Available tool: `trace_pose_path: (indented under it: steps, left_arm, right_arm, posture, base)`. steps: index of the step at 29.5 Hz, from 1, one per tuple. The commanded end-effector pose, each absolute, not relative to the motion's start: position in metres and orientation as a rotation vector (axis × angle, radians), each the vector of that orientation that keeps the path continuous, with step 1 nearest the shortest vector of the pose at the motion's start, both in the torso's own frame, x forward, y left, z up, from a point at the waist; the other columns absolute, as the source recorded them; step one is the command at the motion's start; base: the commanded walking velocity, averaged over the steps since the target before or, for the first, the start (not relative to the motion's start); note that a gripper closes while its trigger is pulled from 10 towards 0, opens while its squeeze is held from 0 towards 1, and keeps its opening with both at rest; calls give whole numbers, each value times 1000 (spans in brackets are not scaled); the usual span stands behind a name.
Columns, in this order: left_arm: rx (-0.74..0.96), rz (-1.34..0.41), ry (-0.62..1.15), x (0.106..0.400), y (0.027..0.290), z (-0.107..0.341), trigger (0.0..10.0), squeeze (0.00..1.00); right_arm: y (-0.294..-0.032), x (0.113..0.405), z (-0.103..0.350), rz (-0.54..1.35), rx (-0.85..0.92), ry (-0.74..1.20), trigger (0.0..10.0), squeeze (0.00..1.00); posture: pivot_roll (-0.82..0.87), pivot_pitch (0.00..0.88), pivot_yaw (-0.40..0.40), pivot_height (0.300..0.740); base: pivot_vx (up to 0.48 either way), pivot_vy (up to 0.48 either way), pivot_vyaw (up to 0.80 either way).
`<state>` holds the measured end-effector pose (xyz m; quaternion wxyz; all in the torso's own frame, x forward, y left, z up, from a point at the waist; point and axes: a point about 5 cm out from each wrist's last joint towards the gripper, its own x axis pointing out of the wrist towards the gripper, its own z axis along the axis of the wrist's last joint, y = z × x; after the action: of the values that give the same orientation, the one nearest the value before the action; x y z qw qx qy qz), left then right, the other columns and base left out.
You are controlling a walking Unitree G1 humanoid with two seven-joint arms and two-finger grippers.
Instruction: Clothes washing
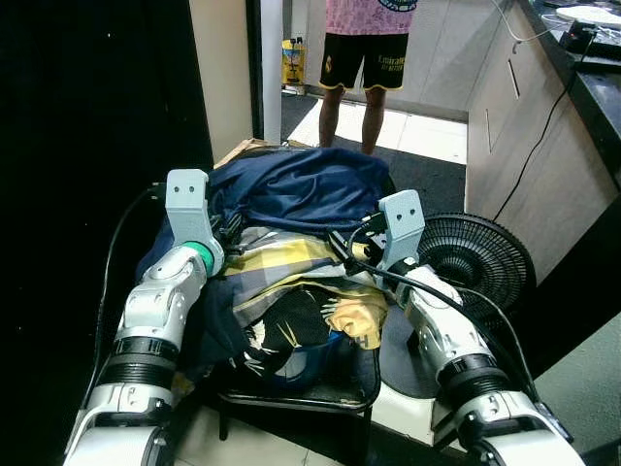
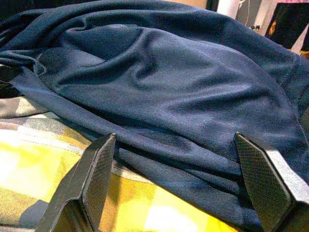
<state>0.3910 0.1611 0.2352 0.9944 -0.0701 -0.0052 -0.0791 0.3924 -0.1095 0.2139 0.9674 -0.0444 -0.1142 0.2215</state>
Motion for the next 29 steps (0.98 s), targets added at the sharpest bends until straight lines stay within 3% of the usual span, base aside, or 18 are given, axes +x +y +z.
trace_pose_path:
  steps: [1, 14, 18, 22, 29]
  left_arm:
    - [-157, -176, -19, 390, 159, 235, 0, 0]
    - [-216, -158, -52, 390, 164, 246, 0, 0]
    - [-322, -218, -246, 384, 166, 278, 0, 0]
    - [-603, -384, -582, 361, 171, 334, 0, 0]
    - [-664, -424, -697, 350, 177, 356, 0, 0]
  right_arm:
    - [-108, 393, 214, 456, -93, -232, 10000, 0]
    - [-109, 393, 215, 449, -86, -238, 10000, 0]
    - [-111, 393, 217, 445, -85, -244, 10000, 0]
    - [-113, 394, 218, 439, -86, -244, 10000, 0]
    - [-113, 394, 218, 442, -85, -245, 10000, 0]
  posture:
    - [39, 134, 13, 740]
    - [38, 127, 14, 740]
    - [34, 127, 12, 740]
    - [36, 128, 7, 740]
    - [24, 118, 0, 740]
  base:
    - [0, 0, 0]
    - [0, 0, 0]
    - [0, 0, 0]
    - [0, 0, 0]
    - [0, 0, 0]
